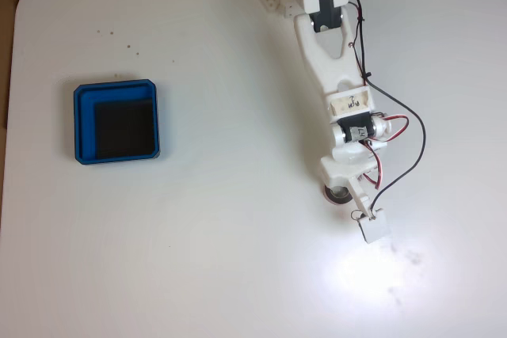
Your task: Pick the red roll and drop it in the blue box
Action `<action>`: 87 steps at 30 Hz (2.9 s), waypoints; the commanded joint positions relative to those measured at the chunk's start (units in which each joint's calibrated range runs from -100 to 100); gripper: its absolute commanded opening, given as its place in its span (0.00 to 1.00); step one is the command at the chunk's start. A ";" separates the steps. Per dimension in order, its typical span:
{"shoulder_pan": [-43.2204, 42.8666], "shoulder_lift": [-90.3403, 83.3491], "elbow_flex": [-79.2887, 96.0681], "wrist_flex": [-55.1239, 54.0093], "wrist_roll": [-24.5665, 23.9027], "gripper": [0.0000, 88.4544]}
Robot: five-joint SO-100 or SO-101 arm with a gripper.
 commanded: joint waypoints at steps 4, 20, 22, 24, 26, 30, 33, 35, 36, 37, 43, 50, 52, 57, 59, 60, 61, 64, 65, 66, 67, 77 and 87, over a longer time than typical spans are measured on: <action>-0.34 -0.42 -3.75 -0.40 0.10 0.22; -0.34 1.50 -3.75 -0.32 0.10 0.22; -0.34 2.51 -3.93 -0.32 0.10 0.22; -0.34 2.93 -4.02 -0.32 0.10 0.22; -0.34 2.93 -4.10 -0.32 0.10 0.21; -0.44 2.51 -4.10 -0.32 0.18 0.16; -0.44 2.42 -4.10 -0.24 0.27 0.12; -0.44 2.26 -4.19 -0.07 0.88 0.08; -0.44 2.26 -4.19 -0.07 1.32 0.06; -0.44 2.26 -4.19 -0.07 1.76 0.04; -0.34 2.17 -4.19 0.34 3.86 0.00; 0.24 -9.62 -3.93 2.98 3.69 0.01; 0.73 -15.22 -3.93 7.27 3.25 0.01; 4.35 -27.93 -3.66 19.73 3.07 0.01; 7.08 -31.44 -3.84 24.93 3.07 0.01; 8.74 -33.03 -3.84 27.24 3.07 0.01; 10.89 -34.62 -3.75 29.30 3.07 0.01; 18.61 -37.88 -3.66 31.12 3.07 0.01; 21.44 -38.46 -3.66 31.12 3.16 0.01; 24.67 -38.80 -3.66 31.12 3.34 0.01; 28.38 -38.80 -3.66 31.12 3.60 0.01; 56.91 -38.13 -3.57 30.95 3.60 0.01; 63.65 -29.52 -3.57 12.47 3.07 0.01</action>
